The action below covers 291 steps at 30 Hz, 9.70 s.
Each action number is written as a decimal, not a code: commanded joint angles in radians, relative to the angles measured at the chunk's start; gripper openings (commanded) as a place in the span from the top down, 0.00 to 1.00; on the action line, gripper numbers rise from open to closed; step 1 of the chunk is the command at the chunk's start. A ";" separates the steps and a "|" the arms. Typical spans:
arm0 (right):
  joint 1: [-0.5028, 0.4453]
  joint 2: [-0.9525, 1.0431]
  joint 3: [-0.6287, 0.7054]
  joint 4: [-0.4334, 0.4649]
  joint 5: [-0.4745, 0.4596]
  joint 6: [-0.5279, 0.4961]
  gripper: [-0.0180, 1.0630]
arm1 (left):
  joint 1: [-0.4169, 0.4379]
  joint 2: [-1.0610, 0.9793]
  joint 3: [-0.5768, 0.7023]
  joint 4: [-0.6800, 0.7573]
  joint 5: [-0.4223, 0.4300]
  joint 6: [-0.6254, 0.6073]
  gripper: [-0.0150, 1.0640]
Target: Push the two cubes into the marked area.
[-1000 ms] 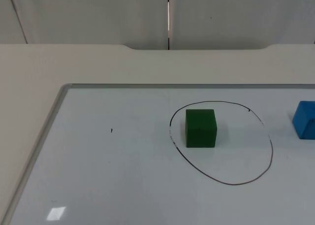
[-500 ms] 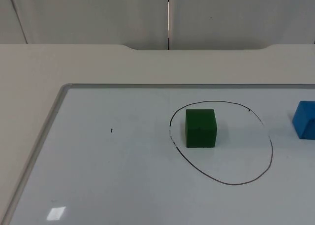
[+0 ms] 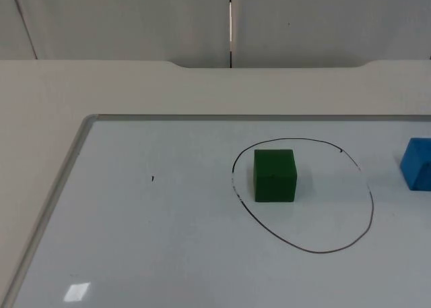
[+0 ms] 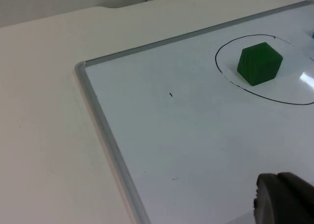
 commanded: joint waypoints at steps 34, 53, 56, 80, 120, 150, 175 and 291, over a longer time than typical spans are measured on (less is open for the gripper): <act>-0.008 0.459 0.000 -0.002 -0.554 0.042 0.98 | 0.001 -0.004 0.005 0.007 0.003 -0.006 0.99; -0.008 0.727 0.000 -0.002 -0.686 0.087 0.98 | 0.001 -0.004 0.005 0.008 0.003 -0.006 0.99; -0.008 0.741 0.000 -0.002 -0.710 0.098 0.98 | 0.001 -0.004 0.005 0.008 0.003 -0.006 0.99; 0.055 0.743 0.000 0.057 -0.829 0.100 0.98 | 0.001 -0.004 0.005 0.008 0.003 -0.006 0.99; 0.135 0.743 0.000 0.084 -0.891 0.141 0.98 | 0.001 -0.004 0.005 0.011 0.003 -0.006 0.99; 0.160 0.743 0.000 0.084 -0.911 0.219 0.98 | 0.001 -0.004 0.005 0.011 0.003 -0.006 0.99; 0.254 0.743 0.000 0.079 -0.935 0.219 0.98 | 0.001 -0.004 0.005 0.011 0.003 -0.006 0.99; 0.169 -1.179 0.375 0.289 0.265 -0.378 0.98 | 0.001 -0.004 0.005 0.011 0.003 -0.006 0.99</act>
